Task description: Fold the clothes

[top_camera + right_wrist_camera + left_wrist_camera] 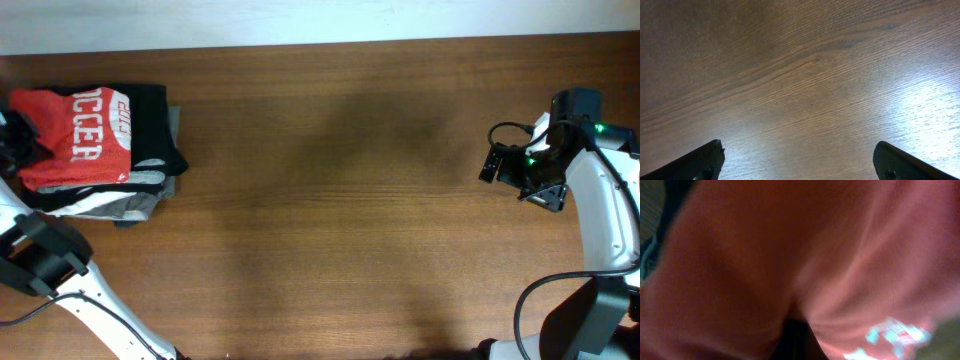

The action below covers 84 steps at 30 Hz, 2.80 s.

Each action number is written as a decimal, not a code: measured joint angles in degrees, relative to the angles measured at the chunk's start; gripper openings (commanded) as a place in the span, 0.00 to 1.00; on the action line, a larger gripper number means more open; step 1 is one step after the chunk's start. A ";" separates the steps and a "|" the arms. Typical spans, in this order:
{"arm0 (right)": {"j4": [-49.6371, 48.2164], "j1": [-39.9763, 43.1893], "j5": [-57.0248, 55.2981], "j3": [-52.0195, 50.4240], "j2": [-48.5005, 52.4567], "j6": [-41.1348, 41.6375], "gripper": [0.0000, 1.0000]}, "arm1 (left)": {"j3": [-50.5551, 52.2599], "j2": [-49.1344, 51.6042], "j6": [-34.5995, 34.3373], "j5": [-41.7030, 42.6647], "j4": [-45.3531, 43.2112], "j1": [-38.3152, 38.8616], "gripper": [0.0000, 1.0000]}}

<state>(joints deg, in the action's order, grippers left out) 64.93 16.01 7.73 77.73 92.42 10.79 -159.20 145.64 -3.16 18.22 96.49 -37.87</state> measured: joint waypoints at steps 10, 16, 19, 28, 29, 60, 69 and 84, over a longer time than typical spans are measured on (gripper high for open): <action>0.00 -0.02 0.00 0.00 0.00 -0.02 0.99 | -2.03 1.90 0.13 5.05 0.20 -0.46 0.01; 0.00 0.00 0.00 0.00 0.00 0.02 0.99 | -5.79 -0.85 -1.62 9.31 0.15 0.72 0.06; 0.00 0.00 0.00 0.00 0.00 -0.02 0.99 | -6.58 -4.90 -2.40 10.01 0.11 3.08 0.11; 0.00 0.00 0.00 0.00 0.00 -0.02 0.99 | -8.44 -12.11 -2.71 11.37 -1.53 17.03 0.36; 0.00 -0.02 0.00 0.00 0.00 -0.02 0.99 | -8.44 -12.02 -2.71 11.37 -1.79 18.25 0.44; 0.00 0.00 0.00 0.00 0.39 0.00 0.99 | -8.37 -11.80 -3.32 2.05 -4.15 30.40 0.99; -0.22 -2.43 -0.26 -0.07 -7.54 0.00 0.99 | -8.37 -11.80 -3.32 1.84 -4.15 30.40 0.99; -0.20 -21.59 -0.22 0.37 -48.57 -0.31 0.99 | -8.37 -11.80 -3.32 1.66 -4.15 30.40 0.99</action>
<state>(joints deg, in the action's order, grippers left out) 64.73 -5.58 7.51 78.11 43.86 10.48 -167.57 133.84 -6.48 19.88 92.33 -7.46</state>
